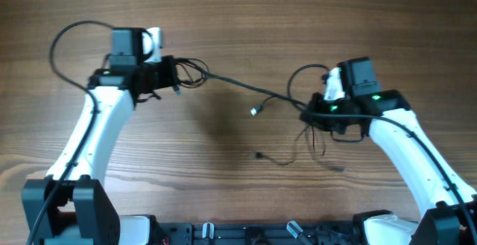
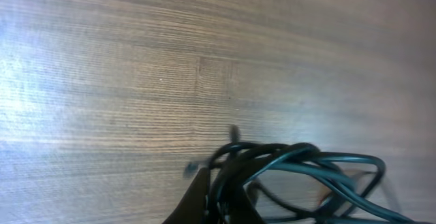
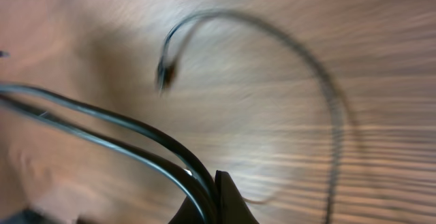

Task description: Untangle cables

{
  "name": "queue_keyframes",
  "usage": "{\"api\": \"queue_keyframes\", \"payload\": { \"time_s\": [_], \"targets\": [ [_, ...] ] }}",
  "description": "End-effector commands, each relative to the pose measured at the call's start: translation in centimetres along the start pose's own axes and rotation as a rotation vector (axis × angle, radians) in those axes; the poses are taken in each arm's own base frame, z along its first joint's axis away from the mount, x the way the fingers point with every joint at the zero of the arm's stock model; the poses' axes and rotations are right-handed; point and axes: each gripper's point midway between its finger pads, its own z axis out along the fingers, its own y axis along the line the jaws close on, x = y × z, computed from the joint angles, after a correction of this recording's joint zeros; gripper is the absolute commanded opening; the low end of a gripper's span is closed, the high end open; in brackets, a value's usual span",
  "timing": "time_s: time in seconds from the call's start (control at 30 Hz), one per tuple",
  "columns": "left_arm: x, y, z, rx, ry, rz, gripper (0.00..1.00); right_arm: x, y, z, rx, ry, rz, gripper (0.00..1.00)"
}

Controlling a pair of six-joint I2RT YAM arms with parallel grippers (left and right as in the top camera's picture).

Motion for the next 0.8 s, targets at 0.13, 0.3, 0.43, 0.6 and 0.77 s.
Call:
{"api": "queue_keyframes", "payload": {
  "time_s": [0.13,0.3,0.43,0.6,0.77],
  "targets": [
    [-2.0,6.3,-2.8,-0.034,-0.068,-0.288,0.04,-3.7,-8.8,-2.8,0.265,-0.155,0.152,0.04],
    [-1.0,6.1,-2.8,-0.012,-0.024,-0.394,0.04,-4.9,-10.5,-3.9,0.264,-0.215,0.292,0.24],
    [-0.5,0.9,-2.8,0.227,0.042,-0.271,0.04,-5.2,-6.5,-3.2,0.049,-0.169,0.058,1.0],
    [1.5,-5.9,-3.4,0.485,0.099,0.023,0.04,-3.6,0.8,-3.8,-0.332,-0.125,-0.343,1.0],
    [5.2,-13.6,-5.2,0.791,0.147,0.336,0.04,-2.8,5.3,-3.6,-0.462,-0.138,-0.531,0.99]
  ]
}}
